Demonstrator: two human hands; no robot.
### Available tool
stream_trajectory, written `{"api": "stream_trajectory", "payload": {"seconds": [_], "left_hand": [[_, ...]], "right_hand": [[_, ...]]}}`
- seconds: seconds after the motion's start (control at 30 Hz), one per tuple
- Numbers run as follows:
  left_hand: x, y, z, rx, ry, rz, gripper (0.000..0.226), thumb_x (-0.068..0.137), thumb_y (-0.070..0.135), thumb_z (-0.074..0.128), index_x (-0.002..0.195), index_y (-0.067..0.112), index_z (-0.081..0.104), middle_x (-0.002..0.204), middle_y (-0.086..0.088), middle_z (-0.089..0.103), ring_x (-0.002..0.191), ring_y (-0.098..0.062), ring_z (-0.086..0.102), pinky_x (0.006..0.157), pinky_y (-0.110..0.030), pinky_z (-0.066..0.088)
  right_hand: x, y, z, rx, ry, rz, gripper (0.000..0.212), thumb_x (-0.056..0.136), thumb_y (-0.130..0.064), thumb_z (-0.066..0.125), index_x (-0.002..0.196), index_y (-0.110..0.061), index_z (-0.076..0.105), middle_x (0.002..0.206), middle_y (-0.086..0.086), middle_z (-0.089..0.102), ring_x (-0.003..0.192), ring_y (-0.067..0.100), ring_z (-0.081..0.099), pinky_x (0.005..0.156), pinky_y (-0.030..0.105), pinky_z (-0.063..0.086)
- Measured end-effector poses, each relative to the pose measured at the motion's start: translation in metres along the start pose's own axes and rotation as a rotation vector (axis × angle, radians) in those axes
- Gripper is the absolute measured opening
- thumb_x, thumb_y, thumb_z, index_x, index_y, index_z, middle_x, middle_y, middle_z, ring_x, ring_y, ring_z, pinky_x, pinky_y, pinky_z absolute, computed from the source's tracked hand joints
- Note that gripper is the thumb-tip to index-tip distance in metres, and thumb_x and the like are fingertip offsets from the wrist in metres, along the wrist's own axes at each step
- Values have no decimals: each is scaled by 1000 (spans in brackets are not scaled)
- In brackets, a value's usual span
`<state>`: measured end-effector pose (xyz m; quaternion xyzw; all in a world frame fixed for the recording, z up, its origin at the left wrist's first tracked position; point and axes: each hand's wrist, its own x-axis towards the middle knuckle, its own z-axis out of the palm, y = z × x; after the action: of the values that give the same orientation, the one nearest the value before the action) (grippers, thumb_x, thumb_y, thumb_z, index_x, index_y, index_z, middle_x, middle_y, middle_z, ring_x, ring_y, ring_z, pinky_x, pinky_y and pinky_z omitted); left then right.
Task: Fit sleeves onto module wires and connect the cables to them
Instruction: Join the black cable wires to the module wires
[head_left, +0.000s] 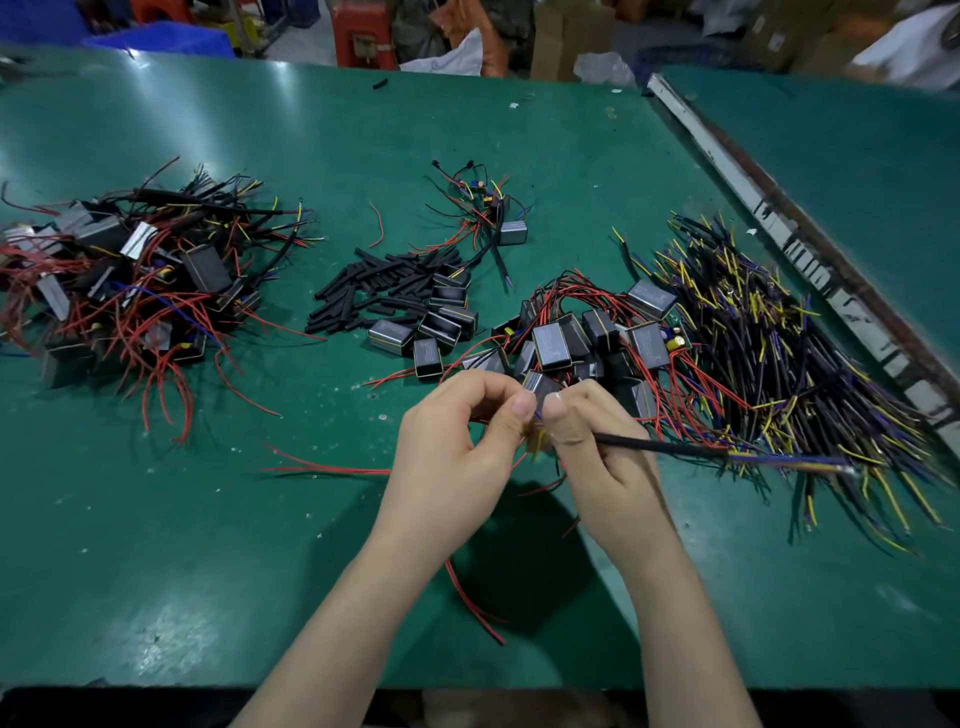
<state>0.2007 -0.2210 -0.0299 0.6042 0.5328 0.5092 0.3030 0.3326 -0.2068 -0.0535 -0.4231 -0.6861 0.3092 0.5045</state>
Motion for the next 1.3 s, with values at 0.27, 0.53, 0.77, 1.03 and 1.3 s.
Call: {"api": "stream_trajectory", "payload": {"seconds": [0.27, 0.53, 0.77, 1.03, 1.3], "left_hand": [[1, 1, 9, -211, 103, -172, 19, 90, 17, 61, 72, 24, 60, 61, 18, 61, 58, -1, 53, 63, -17, 44], [-1, 8, 11, -323, 81, -200, 21, 97, 12, 51, 78, 17, 59, 62, 10, 60, 57, -7, 51, 56, -21, 45], [3, 16, -2, -468, -1, -273, 20, 97, 6, 47, 82, 7, 60, 61, 9, 66, 50, -1, 55, 48, -9, 41], [1, 4, -13, -26, 5, -23, 16, 86, 11, 67, 75, 23, 65, 70, 10, 67, 65, 4, 59, 67, -8, 42], [-8, 10, -4, -533, 66, -308, 17, 91, 1, 56, 75, 8, 60, 61, 7, 58, 56, -4, 50, 55, -12, 43]], "right_hand": [[1, -1, 22, 91, 52, 86, 30, 96, -39, 36, 69, -28, 40, 69, -13, 40, 66, 8, 40, 65, 28, 35], [-2, -7, 32, 265, 163, 299, 42, 91, -51, 40, 60, -24, 50, 58, -8, 46, 58, 9, 41, 58, 21, 38], [-6, -5, 28, 213, 114, 225, 45, 92, -54, 33, 70, -17, 45, 64, 7, 48, 62, 18, 47, 62, 20, 40], [-2, -4, 23, 96, -2, 107, 33, 98, -38, 30, 75, -18, 42, 70, -4, 44, 65, 14, 43, 66, 28, 36], [1, -8, 29, -51, 12, -34, 32, 97, -26, 32, 74, -6, 44, 78, 2, 44, 73, 23, 45, 69, 26, 37]]}}
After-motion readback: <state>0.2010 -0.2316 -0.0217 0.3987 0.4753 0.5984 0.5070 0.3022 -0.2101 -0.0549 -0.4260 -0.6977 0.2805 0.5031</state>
